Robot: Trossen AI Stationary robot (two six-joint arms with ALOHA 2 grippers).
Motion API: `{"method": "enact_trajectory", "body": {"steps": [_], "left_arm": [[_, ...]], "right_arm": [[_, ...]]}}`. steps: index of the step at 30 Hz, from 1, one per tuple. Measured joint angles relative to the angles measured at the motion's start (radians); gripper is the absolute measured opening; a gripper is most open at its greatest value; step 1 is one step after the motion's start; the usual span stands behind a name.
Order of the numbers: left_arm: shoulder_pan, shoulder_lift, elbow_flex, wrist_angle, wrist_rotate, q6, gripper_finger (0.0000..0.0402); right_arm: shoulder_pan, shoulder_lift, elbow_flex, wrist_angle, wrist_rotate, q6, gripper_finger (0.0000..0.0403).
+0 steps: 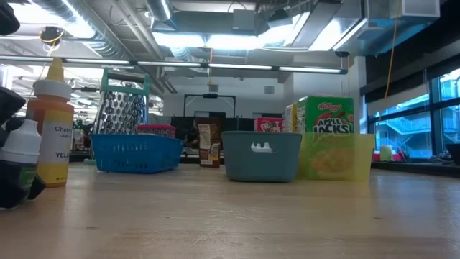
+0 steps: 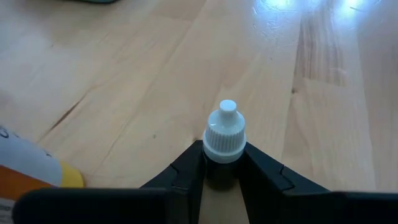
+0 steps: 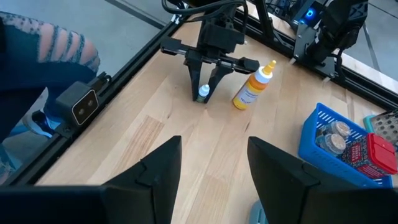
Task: Pick & Place Kitchen Items
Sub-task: Put the small green food coloring into the green bin
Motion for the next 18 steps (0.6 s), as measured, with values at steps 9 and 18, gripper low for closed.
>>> {"method": "enact_trajectory", "body": {"steps": [9, 18], "left_arm": [[0.0, -0.023, 0.001, -0.013, 0.012, -0.012, 0.0081], [-0.001, -0.05, 0.001, -0.009, 0.046, -0.012, 0.0081]], "right_arm": [[-0.001, 0.0, 0.0, 0.0, 0.001, 0.0, 0.0185], [-0.001, 0.0, 0.0, 0.001, 0.0, 0.027, 0.0185]]}}
